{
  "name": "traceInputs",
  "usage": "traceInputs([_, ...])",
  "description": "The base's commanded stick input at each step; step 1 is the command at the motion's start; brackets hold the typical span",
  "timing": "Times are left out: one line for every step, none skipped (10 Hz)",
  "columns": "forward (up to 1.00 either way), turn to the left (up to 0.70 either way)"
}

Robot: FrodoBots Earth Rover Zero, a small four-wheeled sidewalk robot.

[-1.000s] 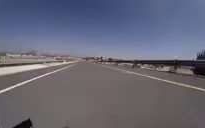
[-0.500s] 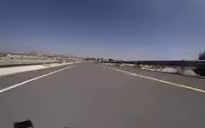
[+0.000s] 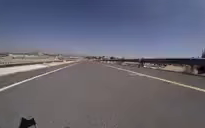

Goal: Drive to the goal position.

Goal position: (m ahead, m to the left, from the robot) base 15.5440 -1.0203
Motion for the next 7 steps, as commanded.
traceInputs([1.0, 0.0])
traceInputs([1.0, 0.0])
traceInputs([1.0, 0.0])
traceInputs([1.0, 0.0])
traceInputs([1.0, 0.0])
traceInputs([1.0, 0.0])
traceInputs([1.0, 0.0])
